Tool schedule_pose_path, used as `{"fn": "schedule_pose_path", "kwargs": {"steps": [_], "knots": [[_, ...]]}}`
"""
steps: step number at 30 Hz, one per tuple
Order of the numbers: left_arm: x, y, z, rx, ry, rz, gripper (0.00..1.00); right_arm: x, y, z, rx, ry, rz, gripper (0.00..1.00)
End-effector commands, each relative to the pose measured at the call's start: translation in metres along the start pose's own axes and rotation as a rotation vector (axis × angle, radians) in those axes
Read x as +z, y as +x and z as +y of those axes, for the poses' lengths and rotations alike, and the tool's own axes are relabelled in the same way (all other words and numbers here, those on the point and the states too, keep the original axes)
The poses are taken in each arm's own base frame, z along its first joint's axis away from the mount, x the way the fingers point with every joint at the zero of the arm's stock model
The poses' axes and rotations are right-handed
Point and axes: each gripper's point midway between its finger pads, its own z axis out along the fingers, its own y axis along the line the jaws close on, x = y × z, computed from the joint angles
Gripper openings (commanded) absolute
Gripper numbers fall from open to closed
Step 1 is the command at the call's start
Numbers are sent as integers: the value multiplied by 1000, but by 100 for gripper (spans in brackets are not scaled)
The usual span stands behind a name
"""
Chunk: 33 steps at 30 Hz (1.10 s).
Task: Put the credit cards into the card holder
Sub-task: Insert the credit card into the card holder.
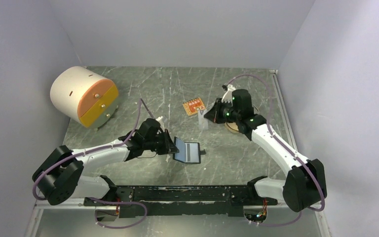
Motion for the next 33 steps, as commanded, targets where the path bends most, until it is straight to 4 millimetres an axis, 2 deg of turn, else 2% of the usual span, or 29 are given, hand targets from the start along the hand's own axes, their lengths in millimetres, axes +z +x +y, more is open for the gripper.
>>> {"fn": "schedule_pose_path", "kwargs": {"steps": [1, 6, 8, 12, 17, 23, 29, 33], "knots": [[7, -8, -11, -31, 67, -19, 17, 11, 33, 42, 145, -173, 52, 0], [7, -2, 3, -24, 4, 11, 30, 16, 74, 51, 200, -177, 91, 0], [4, 0, 6, -17, -9, 9, 32, 16, 90, 48, 220, -194, 95, 0], [0, 1, 17, -6, -65, 6, 35, 17, 109, 51, 277, -269, 85, 0], [-1, 6, 32, 4, -120, 9, 35, 25, 121, 43, 293, -256, 89, 0], [1, 13, 33, -5, -93, 25, 31, 32, 140, 45, 318, -260, 119, 0], [-3, 14, 40, 14, -117, 24, 37, 41, 154, 38, 334, -230, 150, 0], [-4, 17, 44, 18, -126, 23, 30, 47, 159, 32, 338, -200, 160, 0]]}}
